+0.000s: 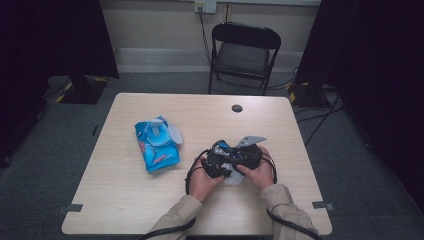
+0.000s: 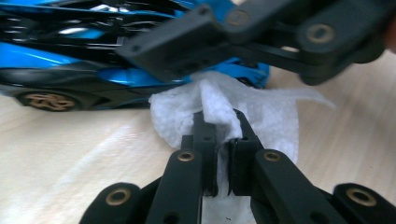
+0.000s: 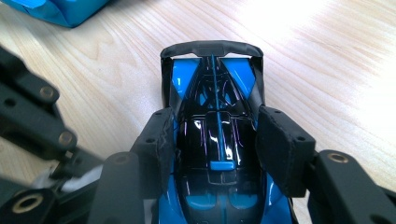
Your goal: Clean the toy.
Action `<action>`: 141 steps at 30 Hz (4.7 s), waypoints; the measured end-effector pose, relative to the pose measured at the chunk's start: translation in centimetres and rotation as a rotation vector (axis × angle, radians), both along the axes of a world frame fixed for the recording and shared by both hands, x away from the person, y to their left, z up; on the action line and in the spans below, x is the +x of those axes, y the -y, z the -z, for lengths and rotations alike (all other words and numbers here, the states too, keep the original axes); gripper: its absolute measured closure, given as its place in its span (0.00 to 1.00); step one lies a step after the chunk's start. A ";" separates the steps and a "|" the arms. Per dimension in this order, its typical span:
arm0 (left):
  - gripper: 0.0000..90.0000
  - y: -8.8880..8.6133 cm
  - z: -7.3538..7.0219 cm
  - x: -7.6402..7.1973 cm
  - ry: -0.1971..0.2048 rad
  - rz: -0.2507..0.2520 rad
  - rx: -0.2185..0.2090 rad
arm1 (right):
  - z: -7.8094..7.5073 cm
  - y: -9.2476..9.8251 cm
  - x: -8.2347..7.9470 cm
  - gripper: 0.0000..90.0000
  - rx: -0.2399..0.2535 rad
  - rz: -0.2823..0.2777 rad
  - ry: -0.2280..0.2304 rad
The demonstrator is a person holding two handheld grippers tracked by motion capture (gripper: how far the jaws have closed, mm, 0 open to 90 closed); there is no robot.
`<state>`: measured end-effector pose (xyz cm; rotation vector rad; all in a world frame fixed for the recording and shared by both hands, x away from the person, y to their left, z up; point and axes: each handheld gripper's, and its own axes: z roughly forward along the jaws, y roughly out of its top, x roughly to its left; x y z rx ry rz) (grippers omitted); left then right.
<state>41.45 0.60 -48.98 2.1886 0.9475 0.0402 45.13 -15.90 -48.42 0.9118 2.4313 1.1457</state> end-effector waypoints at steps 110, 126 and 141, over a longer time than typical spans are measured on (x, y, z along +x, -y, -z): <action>0.37 -3.6 -4.6 2.6 0.168 0.092 -0.036 | 1.4 0.4 -8.1 0.98 -0.015 -0.143 -0.088; 0.21 -0.3 -3.2 5.3 0.209 0.111 0.001 | 1.0 5.9 -9.9 0.80 -0.022 -0.089 -0.133; 0.17 1.1 -1.4 6.0 0.234 0.167 0.094 | 1.5 4.0 -10.0 0.48 0.005 -0.057 -0.071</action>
